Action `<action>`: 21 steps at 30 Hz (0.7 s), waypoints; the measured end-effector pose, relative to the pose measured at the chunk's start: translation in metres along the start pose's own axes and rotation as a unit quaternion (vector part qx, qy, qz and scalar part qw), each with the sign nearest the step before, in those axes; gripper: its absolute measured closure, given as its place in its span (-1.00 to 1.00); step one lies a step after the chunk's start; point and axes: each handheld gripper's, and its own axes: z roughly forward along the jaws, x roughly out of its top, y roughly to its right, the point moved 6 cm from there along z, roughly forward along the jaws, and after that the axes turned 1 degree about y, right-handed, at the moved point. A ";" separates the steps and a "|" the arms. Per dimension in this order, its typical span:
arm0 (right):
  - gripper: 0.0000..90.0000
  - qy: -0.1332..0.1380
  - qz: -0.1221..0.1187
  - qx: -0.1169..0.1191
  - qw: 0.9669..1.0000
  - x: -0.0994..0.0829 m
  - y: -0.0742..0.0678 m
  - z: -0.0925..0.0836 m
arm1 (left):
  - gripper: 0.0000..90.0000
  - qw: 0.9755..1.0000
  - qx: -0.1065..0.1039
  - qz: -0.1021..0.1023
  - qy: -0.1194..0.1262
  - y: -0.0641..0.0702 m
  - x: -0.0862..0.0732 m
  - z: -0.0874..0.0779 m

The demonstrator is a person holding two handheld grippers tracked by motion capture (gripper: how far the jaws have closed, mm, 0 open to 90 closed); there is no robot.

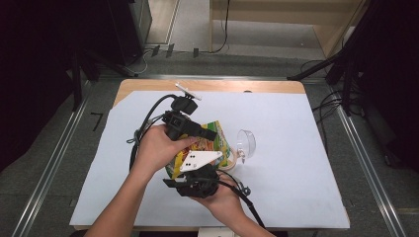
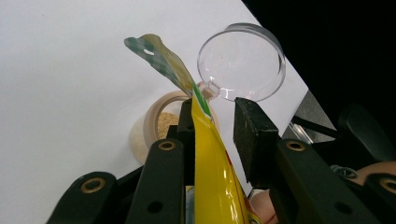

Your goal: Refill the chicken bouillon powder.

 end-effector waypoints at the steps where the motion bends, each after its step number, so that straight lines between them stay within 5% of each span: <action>1: 0.59 0.000 0.000 0.000 1.000 0.000 0.000 0.000 | 0.62 1.000 0.000 0.000 0.000 0.000 0.000 0.000; 21: 0.61 -0.002 0.009 -0.002 1.000 -0.001 -0.002 0.000 | 0.63 1.000 -0.001 -0.001 -0.003 0.000 0.000 0.001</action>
